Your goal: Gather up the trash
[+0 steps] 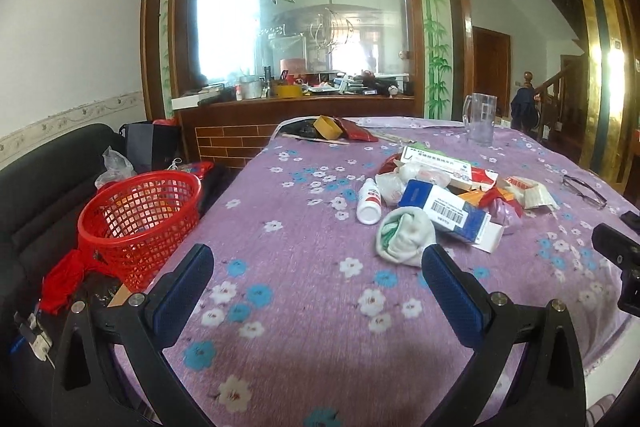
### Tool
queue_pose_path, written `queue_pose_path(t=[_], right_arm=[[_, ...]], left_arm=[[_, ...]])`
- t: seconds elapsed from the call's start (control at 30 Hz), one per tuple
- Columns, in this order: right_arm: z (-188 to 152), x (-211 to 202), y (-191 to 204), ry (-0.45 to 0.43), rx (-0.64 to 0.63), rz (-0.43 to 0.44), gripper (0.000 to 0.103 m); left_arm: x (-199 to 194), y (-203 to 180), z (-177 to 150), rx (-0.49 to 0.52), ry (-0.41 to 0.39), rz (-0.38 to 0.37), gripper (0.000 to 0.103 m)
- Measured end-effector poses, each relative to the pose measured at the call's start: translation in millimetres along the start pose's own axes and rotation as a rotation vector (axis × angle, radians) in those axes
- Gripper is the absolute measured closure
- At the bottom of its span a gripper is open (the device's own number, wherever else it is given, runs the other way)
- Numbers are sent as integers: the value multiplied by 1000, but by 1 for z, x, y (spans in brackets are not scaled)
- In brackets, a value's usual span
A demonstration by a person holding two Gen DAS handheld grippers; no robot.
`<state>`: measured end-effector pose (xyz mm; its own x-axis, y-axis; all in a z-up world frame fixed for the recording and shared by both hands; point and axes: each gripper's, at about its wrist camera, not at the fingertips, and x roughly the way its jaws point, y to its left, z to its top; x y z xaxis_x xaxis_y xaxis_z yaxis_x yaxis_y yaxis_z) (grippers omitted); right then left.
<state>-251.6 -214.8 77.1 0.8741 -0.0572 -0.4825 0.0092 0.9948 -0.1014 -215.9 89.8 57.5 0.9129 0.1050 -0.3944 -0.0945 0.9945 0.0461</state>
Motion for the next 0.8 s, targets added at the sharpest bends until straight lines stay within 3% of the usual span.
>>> queue_pose_path(t=[0.27,0.8], right_arm=[[-2,-21,9,-17,-23,6,0],[-2,-14,13,3,-30,7,0]], left_arm=[[-14,0,-2,2,-8,-6,0],[-4,-6,-4,22,17,2,0]])
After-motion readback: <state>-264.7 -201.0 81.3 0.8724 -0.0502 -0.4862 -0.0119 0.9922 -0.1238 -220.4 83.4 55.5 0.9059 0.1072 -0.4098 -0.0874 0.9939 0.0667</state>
